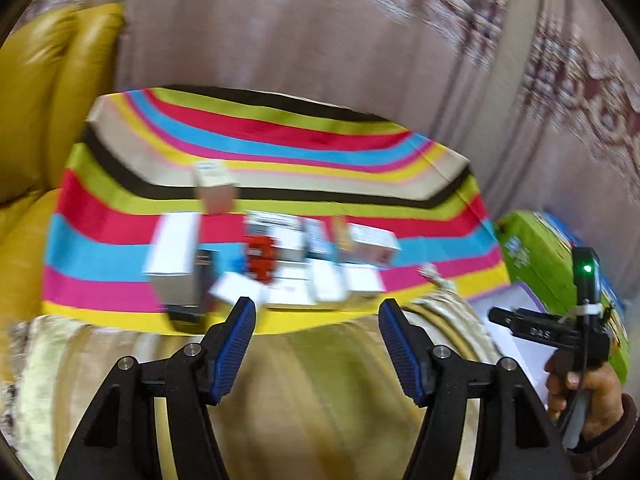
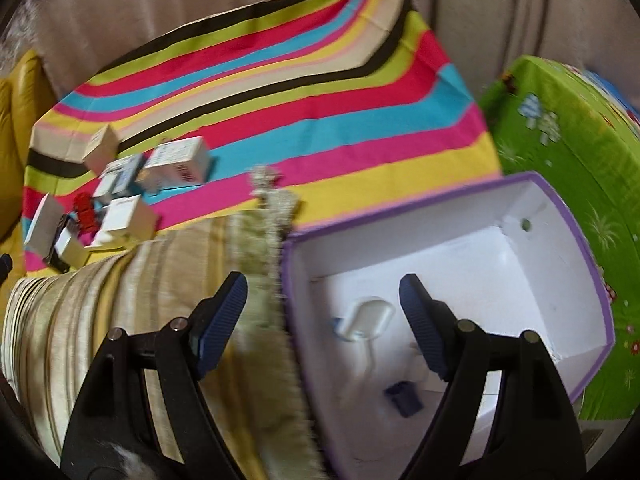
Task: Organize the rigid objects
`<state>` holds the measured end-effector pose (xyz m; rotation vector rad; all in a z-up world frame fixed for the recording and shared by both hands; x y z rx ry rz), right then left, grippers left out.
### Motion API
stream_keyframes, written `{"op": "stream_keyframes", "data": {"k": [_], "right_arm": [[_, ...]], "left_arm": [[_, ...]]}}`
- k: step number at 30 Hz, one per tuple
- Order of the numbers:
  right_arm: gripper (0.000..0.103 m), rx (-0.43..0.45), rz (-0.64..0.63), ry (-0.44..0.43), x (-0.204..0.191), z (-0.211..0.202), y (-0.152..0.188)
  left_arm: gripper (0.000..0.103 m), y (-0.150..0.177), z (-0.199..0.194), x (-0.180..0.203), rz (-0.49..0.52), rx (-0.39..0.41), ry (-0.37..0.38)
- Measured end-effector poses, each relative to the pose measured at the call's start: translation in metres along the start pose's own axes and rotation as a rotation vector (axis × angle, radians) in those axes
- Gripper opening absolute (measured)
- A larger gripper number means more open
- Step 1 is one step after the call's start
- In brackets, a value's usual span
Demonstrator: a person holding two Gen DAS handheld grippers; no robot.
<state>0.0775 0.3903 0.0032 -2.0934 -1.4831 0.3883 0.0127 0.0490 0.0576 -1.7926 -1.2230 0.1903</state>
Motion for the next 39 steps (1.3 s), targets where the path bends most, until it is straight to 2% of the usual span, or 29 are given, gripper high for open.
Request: {"op": "stream_keyframes", "data": {"k": [6,14,23,30,31,36,39], "right_arm": [[0.081,0.009,-0.068,-0.044,-0.045,-0.004,-0.008],[0.081,0.014,-0.142,-0.072,-0.097,0.002,-0.020],[0.081,0.030,-0.198,-0.070,-0.136,0.005,-0.032],[0.081,0.023,-0.255,-0.082,-0.168,0.013,-0.037],[0.081,0.023,-0.264,-0.082,-0.172,0.014,-0.038],[0.081,0.033,-0.306,-0.075,-0.190,0.015,-0.039],[0.081,0.021,-0.308,-0.068,-0.195,0.022,-0.042]], "left_arm": [[0.065,-0.008,-0.013,-0.045,-0.071,0.027,-0.066],[0.065,-0.022,0.004,-0.082,-0.138,-0.046,-0.128],[0.065,-0.033,0.054,-0.106,-0.183,-0.159,-0.198],[0.064,-0.033,0.060,-0.112,-0.191,-0.152,-0.206],[0.063,-0.034,0.060,-0.112,-0.188,-0.148,-0.209],[0.038,-0.033,0.066,-0.113,-0.181,-0.157,-0.194],[0.038,-0.031,0.065,-0.112,-0.177,-0.144,-0.190]]}}
Point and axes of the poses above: each gripper's, at about its wrist camera, not at the fingertips, and z roughly the way its jaws point, x to its right, y to its underside, the point moved 1 cm from there along z, roughly the way its jaws point, and after that the axes turned 10 degrees about y, right-handed, at the moved point
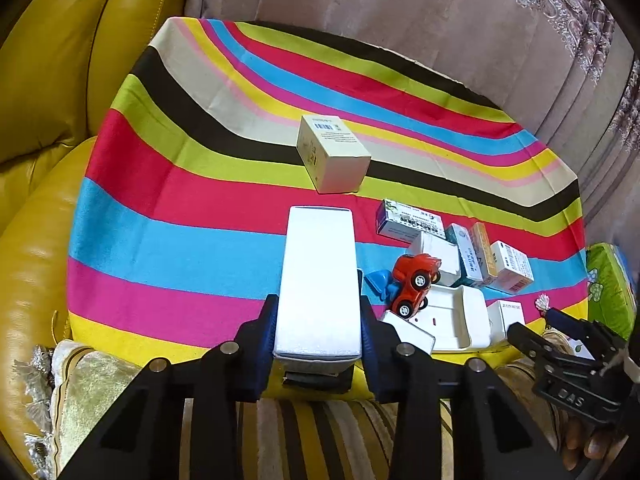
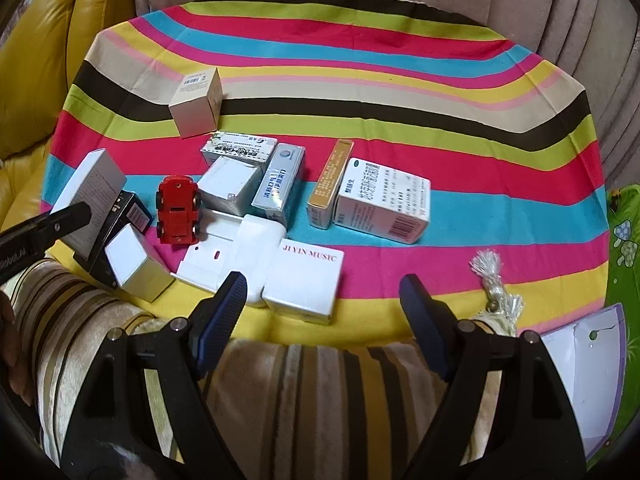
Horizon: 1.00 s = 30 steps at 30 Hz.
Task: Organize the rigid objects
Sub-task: 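Grasp the JIYIN MUSIC box with the right gripper while the left grasps a tall white box, then carry the JIYIN MUSIC box into the purple-rimmed box and open the right gripper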
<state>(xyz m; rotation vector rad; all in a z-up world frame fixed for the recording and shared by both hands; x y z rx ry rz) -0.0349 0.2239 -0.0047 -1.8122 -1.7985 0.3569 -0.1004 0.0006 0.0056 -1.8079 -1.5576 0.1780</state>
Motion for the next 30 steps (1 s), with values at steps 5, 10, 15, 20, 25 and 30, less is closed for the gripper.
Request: {"op": "stream_keyframes", "data": {"k": [5,10,15,20,25,30], "right_arm": [[0.081,-0.069,0.026,0.021,0.001,0.019,-0.003],[0.081,-0.063,0.054,0.025,0.005,0.020,-0.005],[0.071,-0.070,0.042,0.043,0.000,0.026,-0.008],[0.047,-0.085,0.055,0.017,0.004,0.029,-0.005],[0.046,-0.052,0.067,0.005,0.007,0.021,-0.002],[0.046,0.005,0.086,0.009,0.012,0.006,0.001]], "left_arm": [[0.037,0.003,-0.003,0.000,0.002,0.027,0.007],[0.037,0.004,-0.004,0.000,-0.001,0.044,0.014],[0.037,0.006,-0.007,0.002,0.007,0.061,0.016],[0.037,0.007,-0.010,0.003,0.007,0.072,0.021],[0.037,0.011,-0.016,0.008,0.008,0.079,0.028],[0.037,0.019,-0.025,0.024,0.019,0.091,0.052]]}}
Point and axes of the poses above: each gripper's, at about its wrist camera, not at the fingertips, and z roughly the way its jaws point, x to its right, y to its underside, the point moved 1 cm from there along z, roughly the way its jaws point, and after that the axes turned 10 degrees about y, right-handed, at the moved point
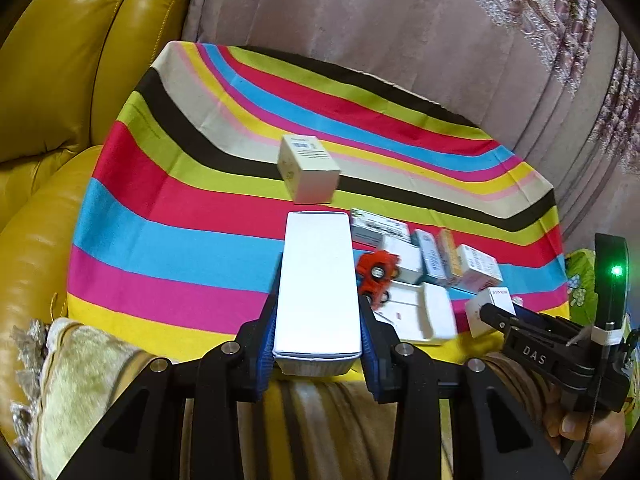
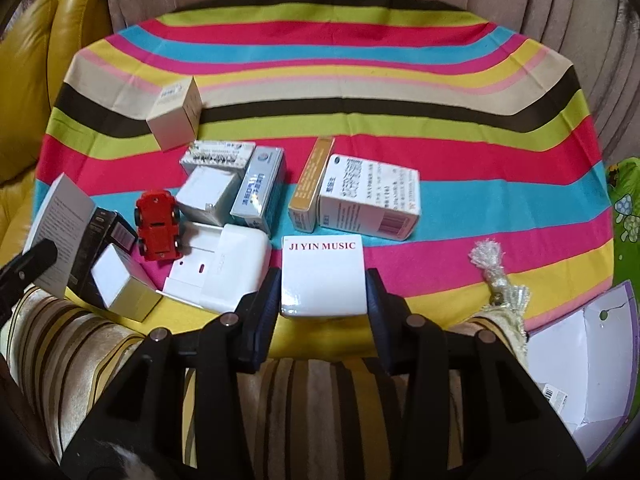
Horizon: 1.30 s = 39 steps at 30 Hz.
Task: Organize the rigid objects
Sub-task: 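Carry the JIYIN MUSIC box into the purple-rimmed box and open the right gripper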
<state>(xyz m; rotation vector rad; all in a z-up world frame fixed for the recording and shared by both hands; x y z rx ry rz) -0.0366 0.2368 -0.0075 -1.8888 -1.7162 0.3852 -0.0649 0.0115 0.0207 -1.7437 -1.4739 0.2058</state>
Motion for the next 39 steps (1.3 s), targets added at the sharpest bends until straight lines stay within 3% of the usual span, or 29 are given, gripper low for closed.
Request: {"op": "stream_keyframes", "data": {"k": [15,21,29,39], "right_arm": [[0.046,0.052,0.059,0.032,0.060,-0.036,0.029],[0.046,0.061,0.106,0.048,0.096,-0.049,0.044],[0.046,0.031,0.194,0.072,0.152,-0.050,0.070],[0.046,-0.032,0.342,0.164,0.238,-0.043,0.109]], "left_arm": [[0.037,0.019,0.002,0.087,0.113,-0.068,0.138],[0.037,0.033,0.012,0.126,0.130,-0.128,0.248],[0.037,0.056,0.026,0.180,0.178,-0.206,0.372],[0.037,0.079,0.052,0.250,0.269,-0.306,0.484]]}}
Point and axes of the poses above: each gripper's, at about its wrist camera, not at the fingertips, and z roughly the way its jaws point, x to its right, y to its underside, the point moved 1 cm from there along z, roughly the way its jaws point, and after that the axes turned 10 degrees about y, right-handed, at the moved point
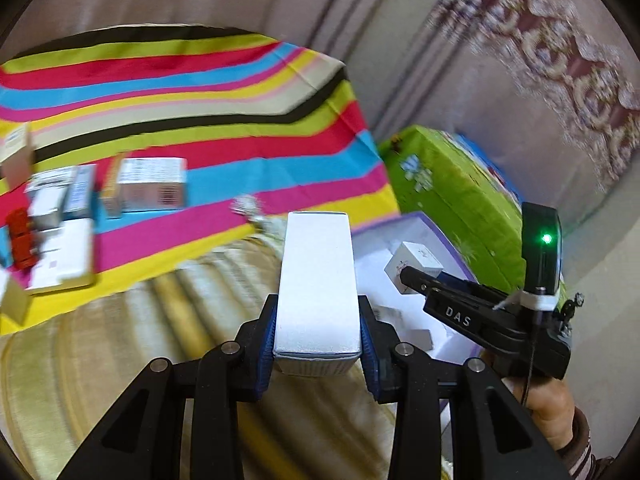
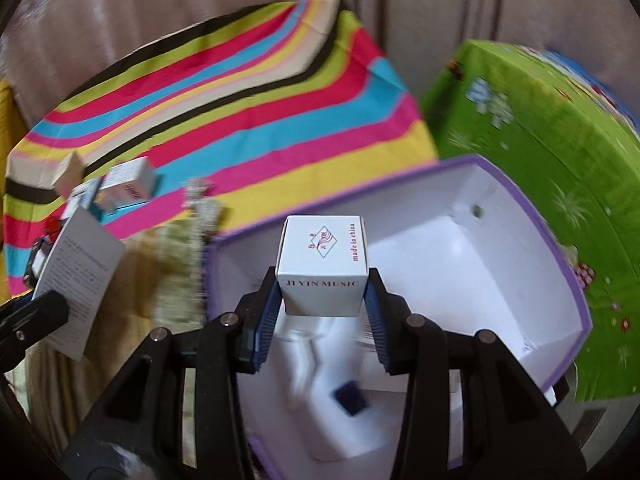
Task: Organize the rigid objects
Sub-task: 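Carry the JIYIN MUSIC box into the purple-rimmed box and open the right gripper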
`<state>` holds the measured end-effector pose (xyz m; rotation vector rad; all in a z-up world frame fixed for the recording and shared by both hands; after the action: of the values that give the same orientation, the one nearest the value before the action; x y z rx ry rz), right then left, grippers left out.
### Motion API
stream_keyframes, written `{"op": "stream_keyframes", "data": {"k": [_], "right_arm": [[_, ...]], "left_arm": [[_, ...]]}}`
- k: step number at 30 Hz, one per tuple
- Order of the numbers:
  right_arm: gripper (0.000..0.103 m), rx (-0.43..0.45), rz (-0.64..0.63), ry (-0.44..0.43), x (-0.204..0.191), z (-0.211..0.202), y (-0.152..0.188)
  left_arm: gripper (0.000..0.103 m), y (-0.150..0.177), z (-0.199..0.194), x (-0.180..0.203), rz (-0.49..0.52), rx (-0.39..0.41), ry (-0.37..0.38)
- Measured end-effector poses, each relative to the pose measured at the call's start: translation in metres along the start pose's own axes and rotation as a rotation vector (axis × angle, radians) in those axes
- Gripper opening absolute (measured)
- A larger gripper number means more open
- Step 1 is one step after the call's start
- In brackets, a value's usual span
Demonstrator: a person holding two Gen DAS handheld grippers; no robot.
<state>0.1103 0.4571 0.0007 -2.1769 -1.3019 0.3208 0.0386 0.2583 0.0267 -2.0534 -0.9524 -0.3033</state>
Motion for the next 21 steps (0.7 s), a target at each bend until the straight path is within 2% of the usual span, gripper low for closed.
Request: {"op": "stream_keyframes", "data": {"k": [5,13,17,18,21], "right_arm": [[0.046,-0.026,0.060,0.040,0.038,0.011,0.003],[0.046,-0.043,0.121,0.080,0.066,0.020,0.004],[0.046,-0.050,0.133,0.089,0.070,0.020,0.005],[0.049,-0.055,0.134,0.088,0.070,0.021,0.005],[0.074,-0.061,0.135,0.081,0.068,0.022,0.005]], "left_arm": [[0.037,-0.004,0.032,0.019,0.042,-0.061,0.016],[0.040,0.002,0.066,0.041,0.093,-0.142,0.045],[0.060,0.004,0.069,0.042,0.096,-0.150,0.041],[0.063,0.003,0.067,0.041,0.092,-0.145,0.046],[0.066,0.002,0.061,0.037,0.079,-0.129,0.049]]}}
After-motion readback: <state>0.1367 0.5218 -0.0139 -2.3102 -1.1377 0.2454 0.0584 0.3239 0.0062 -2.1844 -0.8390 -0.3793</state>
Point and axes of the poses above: each gripper's, at about its wrist camera, not at the fingertips, and z roughly the way its jaws point, x to its right, y to its underside, the point moved 1 cm from there along z, roughly the way its jaws point, and after that the axes turned 10 degrees about y, right-handed, at the moved point
